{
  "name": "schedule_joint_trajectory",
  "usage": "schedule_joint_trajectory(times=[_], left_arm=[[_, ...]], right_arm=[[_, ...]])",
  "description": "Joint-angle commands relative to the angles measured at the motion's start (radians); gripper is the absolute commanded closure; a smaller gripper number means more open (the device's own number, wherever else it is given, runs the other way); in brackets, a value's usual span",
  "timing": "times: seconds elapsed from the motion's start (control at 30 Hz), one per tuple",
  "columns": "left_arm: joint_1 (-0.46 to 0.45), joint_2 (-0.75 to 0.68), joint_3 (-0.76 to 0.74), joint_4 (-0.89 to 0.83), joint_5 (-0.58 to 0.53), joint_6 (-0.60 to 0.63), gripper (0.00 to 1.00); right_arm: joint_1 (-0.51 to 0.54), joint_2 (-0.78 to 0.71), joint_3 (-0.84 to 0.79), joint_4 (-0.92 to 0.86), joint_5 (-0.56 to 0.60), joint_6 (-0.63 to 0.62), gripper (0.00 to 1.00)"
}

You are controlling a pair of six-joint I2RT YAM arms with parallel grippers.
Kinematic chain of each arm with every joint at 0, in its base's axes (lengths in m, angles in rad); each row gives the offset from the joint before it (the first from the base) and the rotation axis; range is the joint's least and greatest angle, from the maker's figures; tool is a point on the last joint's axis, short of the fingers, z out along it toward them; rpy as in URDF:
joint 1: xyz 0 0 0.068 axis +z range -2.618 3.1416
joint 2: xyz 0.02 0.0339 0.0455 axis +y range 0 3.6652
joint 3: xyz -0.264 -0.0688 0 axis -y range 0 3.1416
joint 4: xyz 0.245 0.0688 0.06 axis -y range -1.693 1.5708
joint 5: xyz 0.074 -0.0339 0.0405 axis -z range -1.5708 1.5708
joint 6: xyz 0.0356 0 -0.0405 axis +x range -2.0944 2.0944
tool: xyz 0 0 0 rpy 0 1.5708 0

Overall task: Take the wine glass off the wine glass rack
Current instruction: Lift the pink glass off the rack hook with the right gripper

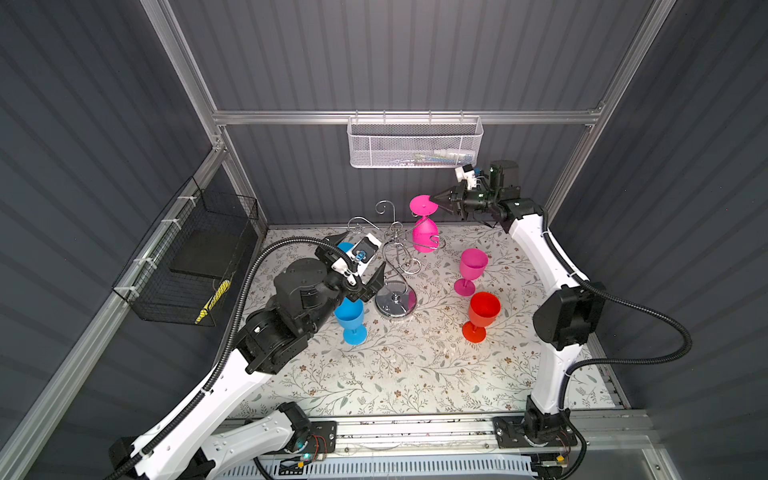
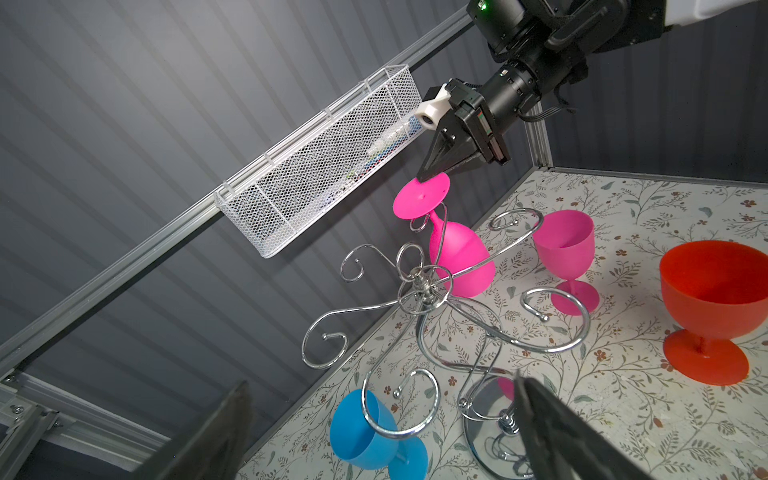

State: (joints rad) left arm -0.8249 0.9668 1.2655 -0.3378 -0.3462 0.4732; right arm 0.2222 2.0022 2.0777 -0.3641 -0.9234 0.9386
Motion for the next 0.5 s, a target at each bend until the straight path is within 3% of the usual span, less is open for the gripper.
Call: schedule_joint_trajectory(times=[0.0,0.27,0.47], left_arm=[[0.002,-0.004,0.019,-0.004,0.016,-0.021,0.00],[0.001,0.006,0.015,0.006,0.021,-0.021,0.00],[0.002,0.006,0.011,0.006,0.023,-0.019,0.00]], right_arm=[[-0.002,-0.050,-0.027,0.030,-0.008,-0.014,1.00],[0.006,-0.139,-0.162,0.102,-0.003,0.009,1.00],[0.031,-0.154,-0.169,0.113,0.012,0.018,1.00]])
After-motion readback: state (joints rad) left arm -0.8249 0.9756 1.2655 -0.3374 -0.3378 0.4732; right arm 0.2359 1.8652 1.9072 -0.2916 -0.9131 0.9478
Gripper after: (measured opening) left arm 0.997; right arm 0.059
